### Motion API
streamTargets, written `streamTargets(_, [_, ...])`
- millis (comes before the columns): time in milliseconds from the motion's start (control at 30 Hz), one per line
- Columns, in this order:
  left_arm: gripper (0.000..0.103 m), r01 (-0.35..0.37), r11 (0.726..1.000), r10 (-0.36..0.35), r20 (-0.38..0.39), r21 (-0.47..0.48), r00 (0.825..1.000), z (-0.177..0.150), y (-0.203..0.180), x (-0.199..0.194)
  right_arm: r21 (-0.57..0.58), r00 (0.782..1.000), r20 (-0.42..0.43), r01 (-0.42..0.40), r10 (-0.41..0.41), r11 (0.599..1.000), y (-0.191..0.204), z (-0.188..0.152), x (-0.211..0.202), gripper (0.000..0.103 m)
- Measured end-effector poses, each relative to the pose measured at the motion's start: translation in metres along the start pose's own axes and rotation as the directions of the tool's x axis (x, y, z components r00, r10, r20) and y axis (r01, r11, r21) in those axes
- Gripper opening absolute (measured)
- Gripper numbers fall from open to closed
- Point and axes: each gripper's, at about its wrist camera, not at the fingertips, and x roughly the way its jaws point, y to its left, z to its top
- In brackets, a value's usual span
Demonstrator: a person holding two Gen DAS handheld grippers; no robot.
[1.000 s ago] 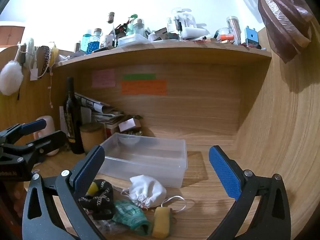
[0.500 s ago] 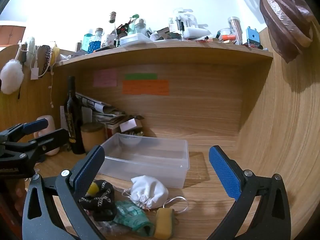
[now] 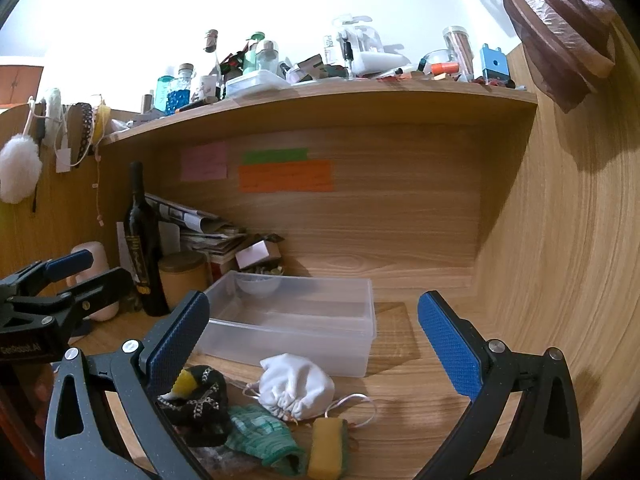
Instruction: Organize soft objects
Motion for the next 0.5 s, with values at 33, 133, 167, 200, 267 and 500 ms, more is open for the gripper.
streamTargets(33, [0.103, -0.002, 1.0, 0.002, 0.001, 0.0, 1.0, -0.0002, 0.0, 0.0004, 0.001, 1.0, 0.001, -0.001, 0.001, 1.0, -0.0004, 0.0002, -0.0002, 0.103])
streamTargets(133, [0.103, 0.001, 1.0, -0.001, 0.0, -0.003, 1.0, -0.0005, 0.0004, 0.0008, -0.002, 1.0, 0.0, 0.001, -0.001, 1.0, 0.0008, 0.0004, -0.0002, 0.103])
streamTargets(167, [0.103, 0.002, 1.0, -0.002, -0.001, -0.004, 1.0, -0.0006, 0.0006, 0.0012, -0.004, 1.0, 0.001, 0.001, -0.001, 1.0, 0.0011, 0.0004, -0.0002, 0.103])
streamTargets(200, [0.103, 0.002, 1.0, -0.002, -0.001, -0.005, 1.0, -0.0006, 0.0007, 0.0013, -0.007, 1.0, 0.002, 0.001, -0.001, 1.0, 0.0016, 0.0001, -0.0003, 0.103])
streamTargets(267, [0.103, 0.0, 1.0, 0.0, 0.0, -0.009, 1.0, -0.0006, 0.0006, 0.0015, -0.009, 1.0, 0.005, 0.004, -0.004, 1.0, 0.0025, 0.0001, -0.0005, 0.103])
streamTargets(500, [0.103, -0.006, 1.0, 0.006, 0.001, -0.014, 1.0, -0.0007, 0.0018, 0.0012, -0.003, 1.0, 0.006, -0.001, 0.001, 1.0, 0.0015, -0.0002, -0.0011, 0.103])
